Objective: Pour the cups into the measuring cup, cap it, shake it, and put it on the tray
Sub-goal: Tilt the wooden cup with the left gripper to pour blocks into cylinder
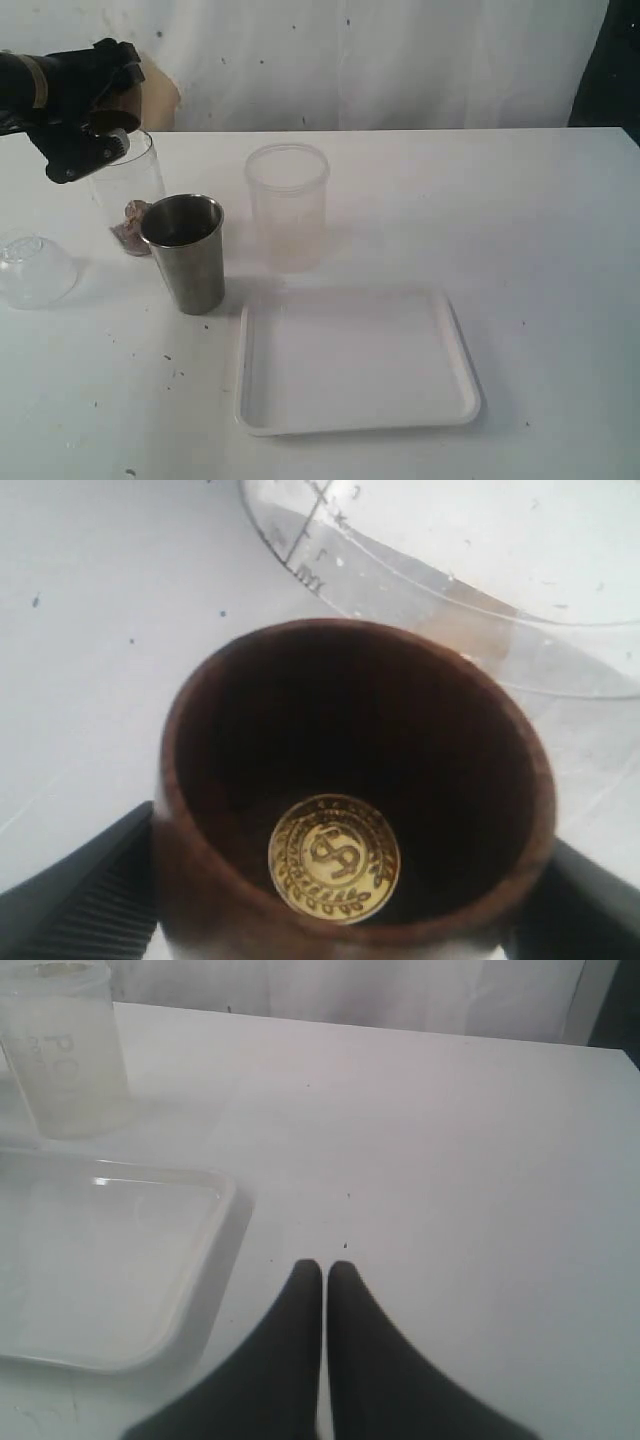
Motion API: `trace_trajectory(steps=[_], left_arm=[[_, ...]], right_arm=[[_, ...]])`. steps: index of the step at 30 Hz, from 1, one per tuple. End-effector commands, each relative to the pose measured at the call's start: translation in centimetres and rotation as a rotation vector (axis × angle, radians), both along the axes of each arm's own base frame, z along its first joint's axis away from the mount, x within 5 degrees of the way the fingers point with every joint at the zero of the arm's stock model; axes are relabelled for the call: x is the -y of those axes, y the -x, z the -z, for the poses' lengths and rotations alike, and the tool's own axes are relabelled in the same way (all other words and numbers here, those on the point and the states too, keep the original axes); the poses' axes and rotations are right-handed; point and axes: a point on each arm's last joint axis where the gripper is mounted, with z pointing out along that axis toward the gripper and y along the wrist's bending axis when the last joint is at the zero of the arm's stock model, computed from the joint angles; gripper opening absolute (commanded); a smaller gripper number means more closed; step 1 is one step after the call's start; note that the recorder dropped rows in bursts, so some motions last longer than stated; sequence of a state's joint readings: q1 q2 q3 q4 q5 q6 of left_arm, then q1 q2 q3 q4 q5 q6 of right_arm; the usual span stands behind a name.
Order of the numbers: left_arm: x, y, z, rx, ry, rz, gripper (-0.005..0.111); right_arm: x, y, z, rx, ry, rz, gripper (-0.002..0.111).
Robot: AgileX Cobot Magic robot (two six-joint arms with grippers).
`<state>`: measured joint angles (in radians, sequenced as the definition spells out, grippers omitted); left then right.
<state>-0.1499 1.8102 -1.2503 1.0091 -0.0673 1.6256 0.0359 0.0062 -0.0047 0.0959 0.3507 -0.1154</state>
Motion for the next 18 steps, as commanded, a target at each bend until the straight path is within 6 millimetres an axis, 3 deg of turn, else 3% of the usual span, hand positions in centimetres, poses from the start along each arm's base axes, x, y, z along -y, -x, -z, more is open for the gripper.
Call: trace_trajectory(steps=[1, 18], left_arm=[[0.26, -0.02, -0.65, 0.028, 0.009, 0.024, 0.0], [0.76, -0.09, -1.36, 0.137, 0.038, 0.076, 0.0]], right_arm=[[-0.02, 0.03, 0.12, 0.002, 0.005, -0.006, 0.002], [-0.02, 0.03, 0.12, 0.002, 0.005, -0.006, 0.002]])
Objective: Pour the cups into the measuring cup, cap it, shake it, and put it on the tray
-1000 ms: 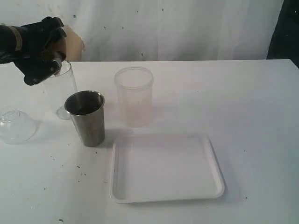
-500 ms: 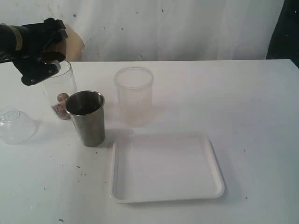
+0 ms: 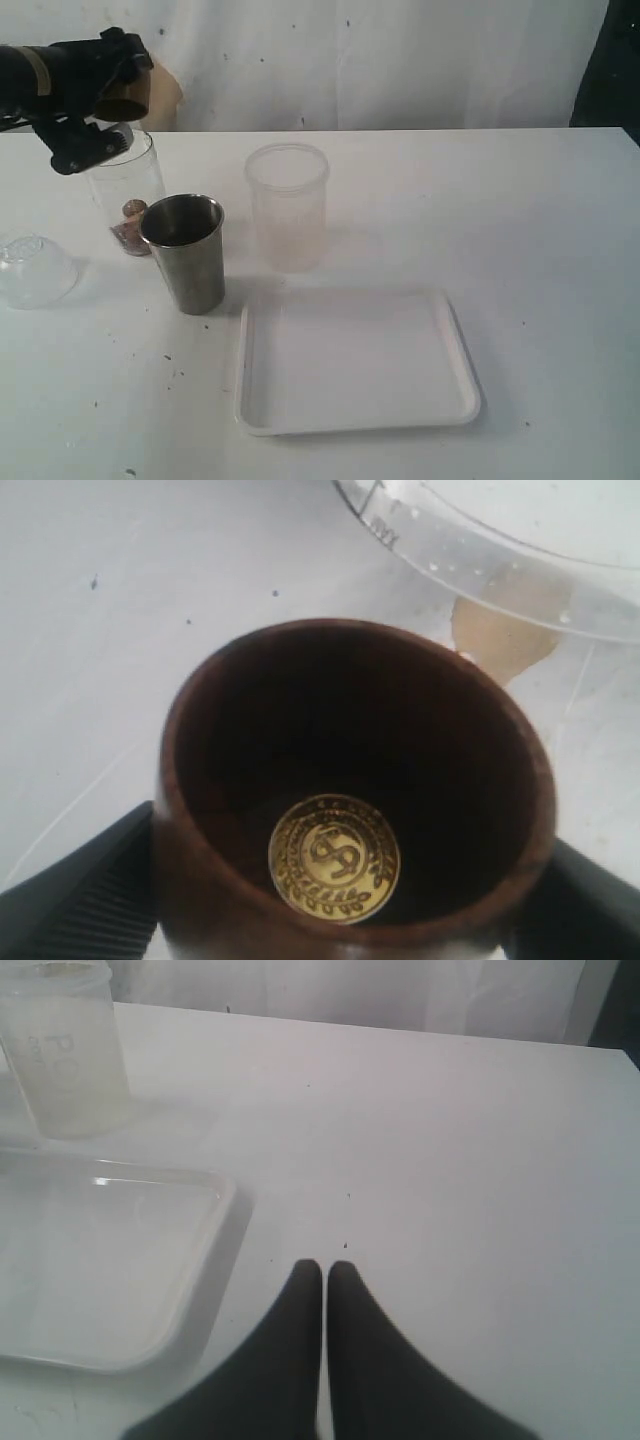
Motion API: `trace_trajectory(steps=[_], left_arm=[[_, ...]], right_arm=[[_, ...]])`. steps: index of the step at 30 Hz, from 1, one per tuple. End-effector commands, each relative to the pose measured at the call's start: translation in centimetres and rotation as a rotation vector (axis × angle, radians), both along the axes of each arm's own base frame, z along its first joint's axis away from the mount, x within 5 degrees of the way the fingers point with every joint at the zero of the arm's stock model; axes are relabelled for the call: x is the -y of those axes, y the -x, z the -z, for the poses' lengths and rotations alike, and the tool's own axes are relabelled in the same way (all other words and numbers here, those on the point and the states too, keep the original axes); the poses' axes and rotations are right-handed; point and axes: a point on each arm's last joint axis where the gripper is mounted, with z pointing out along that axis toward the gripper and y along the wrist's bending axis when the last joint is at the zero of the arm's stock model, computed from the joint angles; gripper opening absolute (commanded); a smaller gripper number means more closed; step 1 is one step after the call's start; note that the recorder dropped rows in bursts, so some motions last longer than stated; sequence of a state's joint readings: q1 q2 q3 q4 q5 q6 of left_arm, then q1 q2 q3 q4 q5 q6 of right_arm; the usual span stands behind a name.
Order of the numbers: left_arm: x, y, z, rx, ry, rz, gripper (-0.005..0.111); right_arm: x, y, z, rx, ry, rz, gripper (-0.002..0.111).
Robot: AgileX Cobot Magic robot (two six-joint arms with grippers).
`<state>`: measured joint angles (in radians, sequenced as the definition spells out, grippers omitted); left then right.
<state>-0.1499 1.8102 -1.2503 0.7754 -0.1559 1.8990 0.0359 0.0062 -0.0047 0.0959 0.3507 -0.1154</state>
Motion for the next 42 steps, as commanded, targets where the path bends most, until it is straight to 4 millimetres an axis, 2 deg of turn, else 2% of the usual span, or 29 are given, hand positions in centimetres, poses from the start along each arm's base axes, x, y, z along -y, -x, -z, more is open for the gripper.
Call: trace_trajectory(steps=[1, 9, 12, 23, 28, 33, 37, 42], left_arm=[[0.3, 0.2, -0.7, 0.063, 0.048, 0.018, 0.0], [0.4, 1.2, -0.7, 0.09, 0.076, 0.048, 0.0], [0.3, 1.2, -0.9, 0.084, 0.146, 0.006, 0.0], [-1.5, 0.7, -1.6, 0.062, 0.742, -0.344, 0.0], [-2.1, 0.6, -1.5, 0.039, 0.904, -0.453, 0.0], [-2.8, 0.7, -1.2, 0.019, 1.148, -0.602, 0.0], [-4.0, 0.8, -1.4, 0.096, 1.354, -0.742, 0.0], [-5.6, 1.1, -1.9, 0.267, 1.481, -0.861, 0.0]], right_arm=[[0.0, 0.0, 0.1, 0.002, 0.005, -0.006, 0.002], [0.0, 0.0, 0.1, 0.002, 0.005, -0.006, 0.002], [0.0, 0.0, 0.1, 0.002, 0.005, -0.006, 0.002], [0.0, 0.0, 0.1, 0.002, 0.005, -0.006, 0.002], [0.0, 0.0, 0.1, 0.002, 0.005, -0.006, 0.002], [0.0, 0.0, 0.1, 0.002, 0.005, -0.006, 0.002], [0.0, 0.0, 0.1, 0.002, 0.005, -0.006, 0.002], [0.0, 0.0, 0.1, 0.002, 0.005, -0.006, 0.002]])
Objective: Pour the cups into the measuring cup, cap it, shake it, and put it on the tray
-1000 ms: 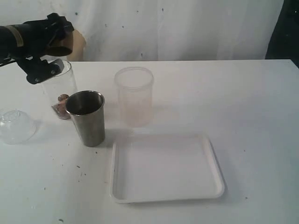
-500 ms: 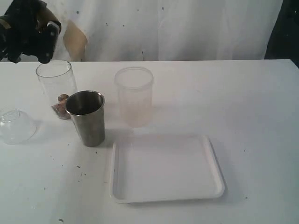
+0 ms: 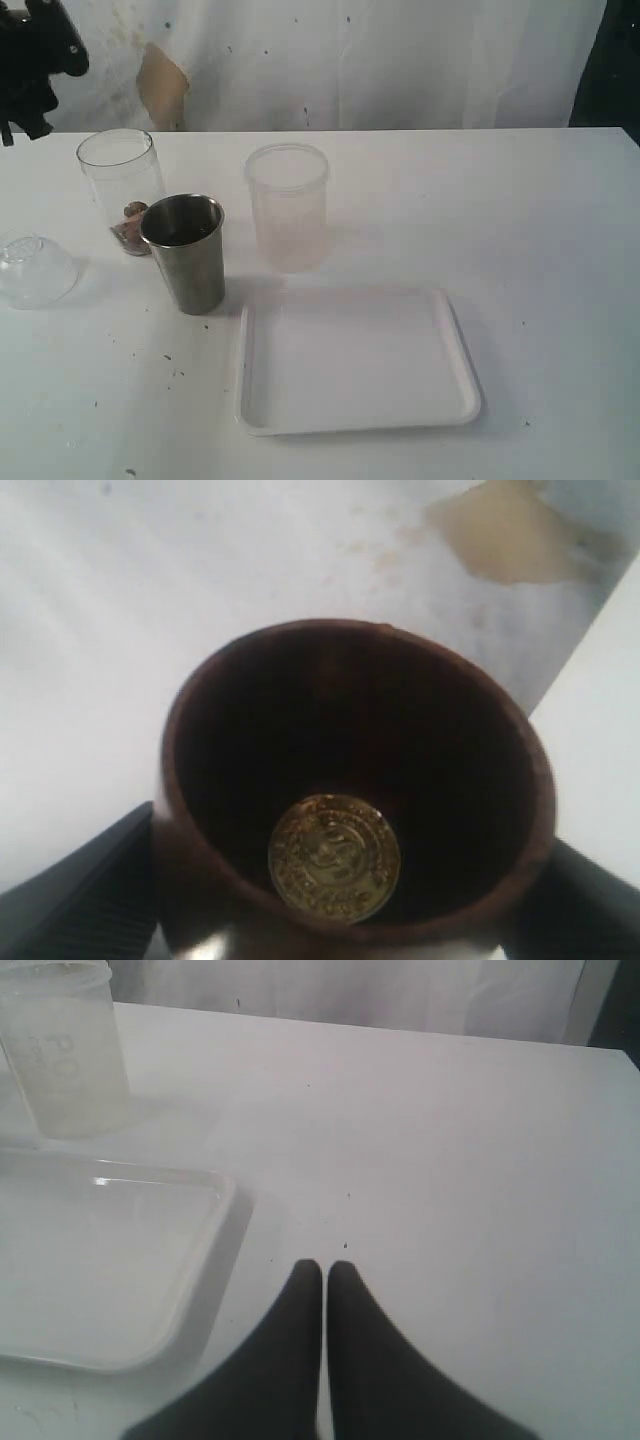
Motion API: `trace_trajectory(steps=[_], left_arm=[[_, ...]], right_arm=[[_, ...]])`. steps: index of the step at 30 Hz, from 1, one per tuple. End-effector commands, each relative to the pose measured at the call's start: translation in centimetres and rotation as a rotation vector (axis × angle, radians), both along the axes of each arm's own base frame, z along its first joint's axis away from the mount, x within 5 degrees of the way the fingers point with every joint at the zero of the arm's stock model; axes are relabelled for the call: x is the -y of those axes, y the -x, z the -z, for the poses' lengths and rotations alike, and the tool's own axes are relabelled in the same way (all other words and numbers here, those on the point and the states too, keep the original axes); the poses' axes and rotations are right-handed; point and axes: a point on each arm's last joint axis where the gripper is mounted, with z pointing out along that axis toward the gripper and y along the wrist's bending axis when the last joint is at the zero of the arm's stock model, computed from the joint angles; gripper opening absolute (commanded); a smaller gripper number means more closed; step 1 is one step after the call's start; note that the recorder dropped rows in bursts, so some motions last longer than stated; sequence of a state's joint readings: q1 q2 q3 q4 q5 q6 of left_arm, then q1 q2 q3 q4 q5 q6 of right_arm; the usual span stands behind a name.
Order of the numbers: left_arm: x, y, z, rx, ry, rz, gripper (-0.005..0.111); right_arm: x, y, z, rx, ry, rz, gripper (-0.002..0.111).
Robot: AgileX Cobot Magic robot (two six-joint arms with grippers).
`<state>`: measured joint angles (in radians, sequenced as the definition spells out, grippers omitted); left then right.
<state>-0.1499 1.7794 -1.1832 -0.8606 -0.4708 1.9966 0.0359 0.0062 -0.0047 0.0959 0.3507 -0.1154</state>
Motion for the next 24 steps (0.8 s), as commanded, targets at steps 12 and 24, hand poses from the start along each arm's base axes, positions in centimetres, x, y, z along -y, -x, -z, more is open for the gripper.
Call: trace_trajectory(steps=[12, 24], left_arm=[[-0.6, 0.5, 0.3, 0.008, 0.315, -0.141, 0.0], [-6.3, 2.0, 1.2, 0.044, 1.296, -0.414, 0.0]], right_arm=[[0.0, 0.0, 0.1, 0.002, 0.005, -0.006, 0.002], [0.0, 0.0, 0.1, 0.002, 0.005, -0.006, 0.002]])
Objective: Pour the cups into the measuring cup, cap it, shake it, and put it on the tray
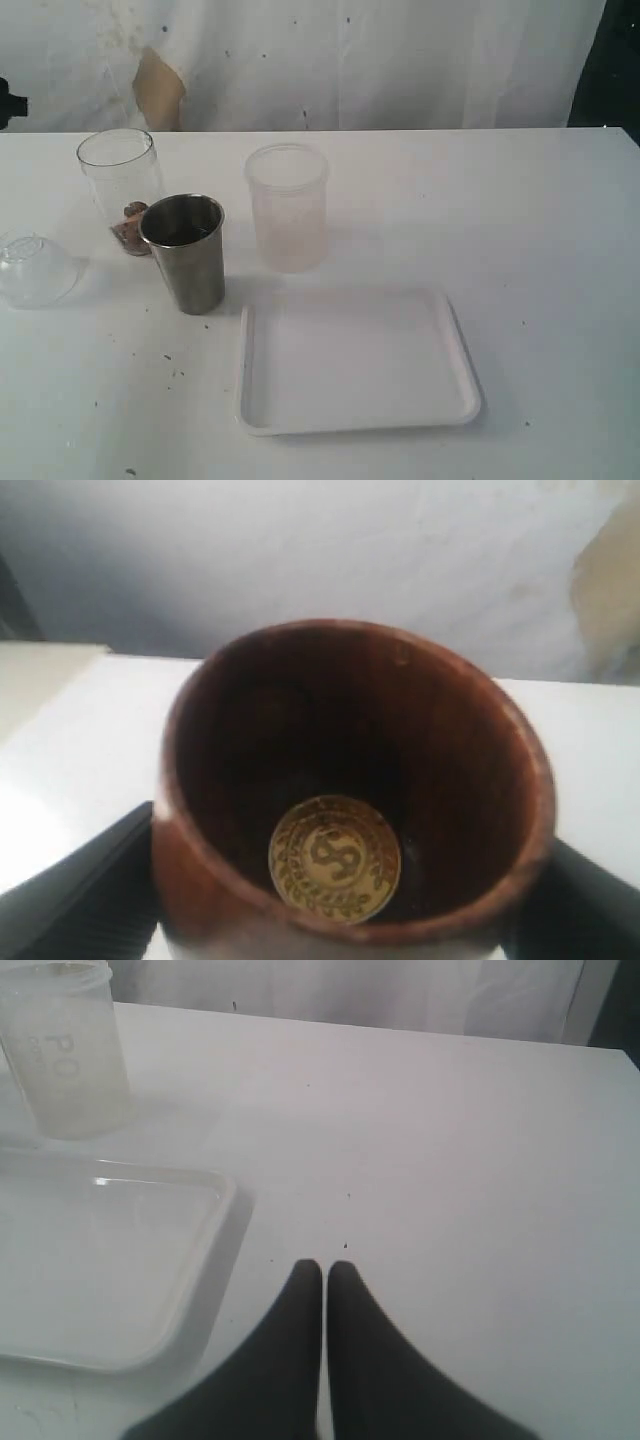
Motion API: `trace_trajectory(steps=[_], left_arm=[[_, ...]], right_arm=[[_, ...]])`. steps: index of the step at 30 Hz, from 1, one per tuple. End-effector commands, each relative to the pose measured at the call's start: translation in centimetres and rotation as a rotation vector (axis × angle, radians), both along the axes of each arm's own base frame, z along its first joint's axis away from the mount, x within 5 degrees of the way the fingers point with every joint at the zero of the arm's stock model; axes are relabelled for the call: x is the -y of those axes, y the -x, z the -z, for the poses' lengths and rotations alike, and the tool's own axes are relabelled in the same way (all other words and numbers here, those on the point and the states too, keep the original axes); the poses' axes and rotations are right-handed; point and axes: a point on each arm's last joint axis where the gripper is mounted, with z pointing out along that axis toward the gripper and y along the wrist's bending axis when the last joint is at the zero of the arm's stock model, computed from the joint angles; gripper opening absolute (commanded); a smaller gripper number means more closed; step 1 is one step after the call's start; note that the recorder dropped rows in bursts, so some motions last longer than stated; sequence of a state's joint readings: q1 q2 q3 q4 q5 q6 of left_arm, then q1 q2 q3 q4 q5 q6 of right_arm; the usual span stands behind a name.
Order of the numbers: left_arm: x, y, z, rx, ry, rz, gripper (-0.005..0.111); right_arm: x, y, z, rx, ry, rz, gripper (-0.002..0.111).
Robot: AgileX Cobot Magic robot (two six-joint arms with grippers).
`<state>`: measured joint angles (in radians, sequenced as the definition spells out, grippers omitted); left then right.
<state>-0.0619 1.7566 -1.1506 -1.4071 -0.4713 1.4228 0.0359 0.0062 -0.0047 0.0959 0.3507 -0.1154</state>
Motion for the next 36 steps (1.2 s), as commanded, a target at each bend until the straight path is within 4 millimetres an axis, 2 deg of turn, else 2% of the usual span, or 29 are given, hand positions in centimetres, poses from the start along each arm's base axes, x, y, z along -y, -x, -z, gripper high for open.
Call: trace_trajectory(steps=[1, 4, 6, 10, 12, 15, 17, 23, 25, 26, 30, 33, 34, 36], left_arm=[[-2.0, 0.4, -0.6, 0.034, 0.334, 0.12, 0.0], [-3.5, 1.2, -0.4, -0.04, 0.367, 0.244, 0.0], [-4.4, 1.9, -0.9, -0.022, 0.394, 0.227, 0.0], [-5.9, 3.2, -1.8, 0.106, 0.612, 0.093, 0.0], [-6.1, 3.9, -2.4, 0.132, 0.633, 0.179, 0.0], [-6.4, 4.4, -3.4, 0.166, 0.656, 0.172, 0.0], [-7.1, 4.8, -3.9, 0.202, 0.682, 0.062, 0.0], [-10.2, 7.3, -3.6, 0.429, 0.895, -0.514, 0.0], [-10.7, 8.2, -3.3, 0.532, 1.001, -0.662, 0.0], [-10.8, 8.4, -3.3, 0.561, 1.008, -0.676, 0.0], [-11.0, 8.6, -4.9, 0.716, 0.856, -0.539, 0.0], [-9.7, 8.8, -6.3, 0.847, 0.695, -0.232, 0.0], [-8.8, 8.8, -6.8, 0.879, 0.622, -0.065, 0.0], [-7.5, 8.8, -6.5, 0.844, 0.537, 0.11, 0.0]], right_arm=[[0.0, 0.0, 0.1, 0.002, 0.005, -0.006, 0.002], [0.0, 0.0, 0.1, 0.002, 0.005, -0.006, 0.002], [0.0, 0.0, 0.1, 0.002, 0.005, -0.006, 0.002], [0.0, 0.0, 0.1, 0.002, 0.005, -0.006, 0.002], [0.0, 0.0, 0.1, 0.002, 0.005, -0.006, 0.002], [0.0, 0.0, 0.1, 0.002, 0.005, -0.006, 0.002], [0.0, 0.0, 0.1, 0.002, 0.005, -0.006, 0.002], [0.0, 0.0, 0.1, 0.002, 0.005, -0.006, 0.002], [0.0, 0.0, 0.1, 0.002, 0.005, -0.006, 0.002], [0.0, 0.0, 0.1, 0.002, 0.005, -0.006, 0.002], [0.0, 0.0, 0.1, 0.002, 0.005, -0.006, 0.002], [0.0, 0.0, 0.1, 0.002, 0.005, -0.006, 0.002], [0.0, 0.0, 0.1, 0.002, 0.005, -0.006, 0.002], [0.0, 0.0, 0.1, 0.002, 0.005, -0.006, 0.002]])
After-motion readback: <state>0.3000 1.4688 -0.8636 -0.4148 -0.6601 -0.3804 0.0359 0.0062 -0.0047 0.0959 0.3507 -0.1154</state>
